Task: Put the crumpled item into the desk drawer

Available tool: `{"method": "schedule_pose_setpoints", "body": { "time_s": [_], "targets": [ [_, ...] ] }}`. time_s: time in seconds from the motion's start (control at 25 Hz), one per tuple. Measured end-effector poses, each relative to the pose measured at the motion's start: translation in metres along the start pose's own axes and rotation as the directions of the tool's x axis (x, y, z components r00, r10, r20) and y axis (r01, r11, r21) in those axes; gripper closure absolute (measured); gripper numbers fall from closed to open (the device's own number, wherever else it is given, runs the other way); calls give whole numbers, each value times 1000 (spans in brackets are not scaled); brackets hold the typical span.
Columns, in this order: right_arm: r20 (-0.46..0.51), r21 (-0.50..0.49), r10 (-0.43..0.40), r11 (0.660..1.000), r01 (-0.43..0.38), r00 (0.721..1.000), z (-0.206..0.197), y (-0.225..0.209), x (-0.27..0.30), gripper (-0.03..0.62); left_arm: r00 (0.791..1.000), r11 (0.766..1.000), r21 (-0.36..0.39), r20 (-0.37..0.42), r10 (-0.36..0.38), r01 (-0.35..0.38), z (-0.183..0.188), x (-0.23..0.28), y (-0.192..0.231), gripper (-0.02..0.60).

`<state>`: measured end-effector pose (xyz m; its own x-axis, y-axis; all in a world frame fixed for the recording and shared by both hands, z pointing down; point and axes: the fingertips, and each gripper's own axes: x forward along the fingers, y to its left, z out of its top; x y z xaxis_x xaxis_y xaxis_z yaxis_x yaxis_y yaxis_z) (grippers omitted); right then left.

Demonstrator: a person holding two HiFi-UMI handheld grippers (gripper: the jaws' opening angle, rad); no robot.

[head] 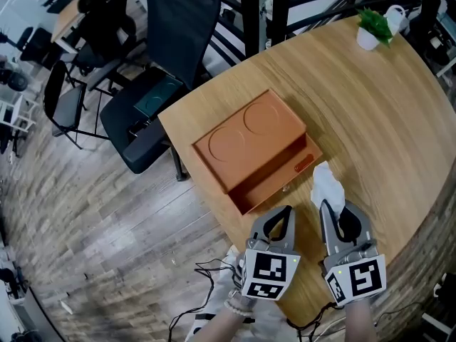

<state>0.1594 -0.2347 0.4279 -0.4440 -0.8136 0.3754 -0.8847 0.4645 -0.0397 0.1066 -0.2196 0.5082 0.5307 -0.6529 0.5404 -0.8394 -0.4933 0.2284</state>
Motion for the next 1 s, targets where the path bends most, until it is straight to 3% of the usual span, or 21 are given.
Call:
{"method": "schedule_pose_setpoints", "body": {
  "time_s": [0.24, 0.4, 0.56, 0.84, 1.0],
  "targets": [
    [-15, -213, 51, 976, -53, 999, 15, 11, 14, 533, 998, 996, 69, 30, -62, 60, 22, -27, 1, 583],
    [-52, -406, 107, 906, -119, 993, 23, 18, 27, 533, 998, 994, 104, 43, -46, 41, 33, -52, 16, 583],
    [-135, -575, 146, 794, -197, 980, 22, 29, 38, 533, 998, 995, 101, 61, -16, 10, 38, -73, 35, 583],
    [-265, -769, 207, 544, -335, 942, 9, 45, 58, 534, 996, 996, 73, 88, 35, -41, 45, -89, 61, 583],
    [-348, -830, 231, 375, -413, 909, -3, 50, 64, 536, 994, 997, 50, 89, 56, -60, 43, -96, 70, 583]
  ]
}}
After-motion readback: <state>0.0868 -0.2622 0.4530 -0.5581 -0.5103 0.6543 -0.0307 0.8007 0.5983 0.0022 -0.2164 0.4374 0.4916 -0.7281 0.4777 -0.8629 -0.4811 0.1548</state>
